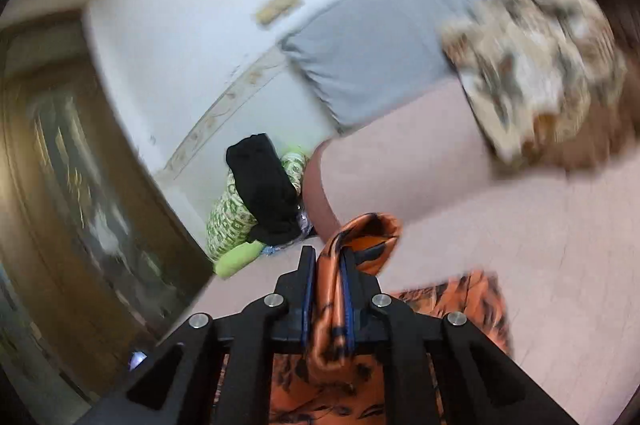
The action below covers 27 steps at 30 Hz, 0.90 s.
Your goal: Fold small clothes
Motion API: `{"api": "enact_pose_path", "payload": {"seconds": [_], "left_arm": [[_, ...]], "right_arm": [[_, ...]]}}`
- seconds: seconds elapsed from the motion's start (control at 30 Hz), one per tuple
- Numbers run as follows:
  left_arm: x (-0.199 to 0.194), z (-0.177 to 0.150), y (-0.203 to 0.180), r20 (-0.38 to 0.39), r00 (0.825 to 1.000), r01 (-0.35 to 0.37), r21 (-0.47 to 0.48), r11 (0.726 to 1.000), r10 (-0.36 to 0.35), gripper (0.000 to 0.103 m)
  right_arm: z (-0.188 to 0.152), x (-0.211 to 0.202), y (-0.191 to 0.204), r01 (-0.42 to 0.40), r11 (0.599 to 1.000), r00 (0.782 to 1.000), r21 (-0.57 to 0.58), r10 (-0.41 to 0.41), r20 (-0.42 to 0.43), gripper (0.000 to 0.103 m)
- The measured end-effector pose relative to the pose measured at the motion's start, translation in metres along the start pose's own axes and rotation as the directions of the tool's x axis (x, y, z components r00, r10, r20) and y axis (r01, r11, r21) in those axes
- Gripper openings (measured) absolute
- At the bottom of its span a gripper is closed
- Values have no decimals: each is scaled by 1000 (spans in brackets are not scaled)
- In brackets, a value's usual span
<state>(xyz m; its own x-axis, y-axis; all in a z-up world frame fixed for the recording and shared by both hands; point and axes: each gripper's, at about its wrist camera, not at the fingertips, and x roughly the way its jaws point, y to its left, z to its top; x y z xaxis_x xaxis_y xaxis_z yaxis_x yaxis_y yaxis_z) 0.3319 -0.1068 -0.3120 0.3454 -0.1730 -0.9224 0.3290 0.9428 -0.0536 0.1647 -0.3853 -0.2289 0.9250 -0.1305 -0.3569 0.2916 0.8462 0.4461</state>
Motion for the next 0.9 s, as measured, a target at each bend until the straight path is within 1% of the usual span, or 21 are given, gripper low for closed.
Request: {"api": "enact_pose_path", "payload": {"seconds": [0.03,0.07,0.1,0.13,0.17,0.2,0.23,0.27,0.3,0.33,0.37,0.43,0.47,0.5,0.6,0.67,0.7,0.77,0.8,0.83,0.9], "left_arm": [[-1,-2,1,0,1000,4,7,1000,-4,79],[-3,-5,2,-2,1000,11,16,1000,-10,79],[-5,-7,4,-5,1000,19,20,1000,-19,79],[-7,-9,7,-8,999,34,19,999,-33,79],[-10,-9,11,-9,998,54,9,998,-54,79],[-14,-8,15,2,998,70,-3,998,-70,79],[-20,-7,19,34,996,83,-16,996,-82,79],[-29,-5,23,84,993,91,-30,995,-88,79],[-41,-1,27,150,985,98,-46,994,-91,79],[-49,2,29,199,976,104,-58,993,-90,80],[-57,8,30,250,964,107,-79,991,-84,83],[-54,17,30,283,956,113,-117,987,-76,85],[-46,23,27,280,957,113,-134,984,-72,85],[-37,28,28,269,961,106,-152,983,-62,85],[-8,36,26,210,977,67,-224,972,-19,85],[10,36,27,180,983,63,-262,963,-15,85],[16,37,28,166,986,45,-264,963,-1,85],[20,37,22,182,981,-21,-211,977,61,91],[19,37,18,174,980,-66,-191,979,100,91],[17,37,17,163,980,-84,-195,977,116,91],[5,34,20,167,978,-80,-259,962,127,91]], "right_arm": [[-5,16,-11,120,993,990,7,-119,-78,13],[-14,35,-33,288,957,937,17,-278,-210,13],[-22,45,-52,399,917,877,25,-373,-304,15],[-27,46,-74,496,867,819,55,-446,-361,16],[-26,39,-83,541,837,801,86,-481,-357,16],[-21,30,-88,558,821,802,122,-496,-334,16],[-14,19,-86,548,822,821,155,-494,-287,16],[-7,9,-79,526,834,844,164,-489,-221,16],[-4,3,-67,486,860,872,156,-462,-163,16],[-3,3,-56,420,895,905,147,-401,-144,16],[-6,9,-47,338,931,935,140,-314,-166,16],[-14,23,-31,217,968,956,124,-185,-228,16],[-20,35,-19,176,979,954,99,-145,-262,16],[-26,48,-10,157,985,946,73,-129,-297,16],[-43,76,-4,154,987,925,54,-125,-359,16],[-59,102,-19,197,977,881,80,-140,-451,16],[-72,109,-31,227,970,852,83,-157,-499,15],[-77,107,-46,182,972,878,149,-92,-470,15],[-75,106,-46,187,970,872,158,-90,-481,15],[-70,103,-43,206,966,861,156,-103,-498,15],[-64,92,-31,201,972,875,123,-121,-470,18]]}}
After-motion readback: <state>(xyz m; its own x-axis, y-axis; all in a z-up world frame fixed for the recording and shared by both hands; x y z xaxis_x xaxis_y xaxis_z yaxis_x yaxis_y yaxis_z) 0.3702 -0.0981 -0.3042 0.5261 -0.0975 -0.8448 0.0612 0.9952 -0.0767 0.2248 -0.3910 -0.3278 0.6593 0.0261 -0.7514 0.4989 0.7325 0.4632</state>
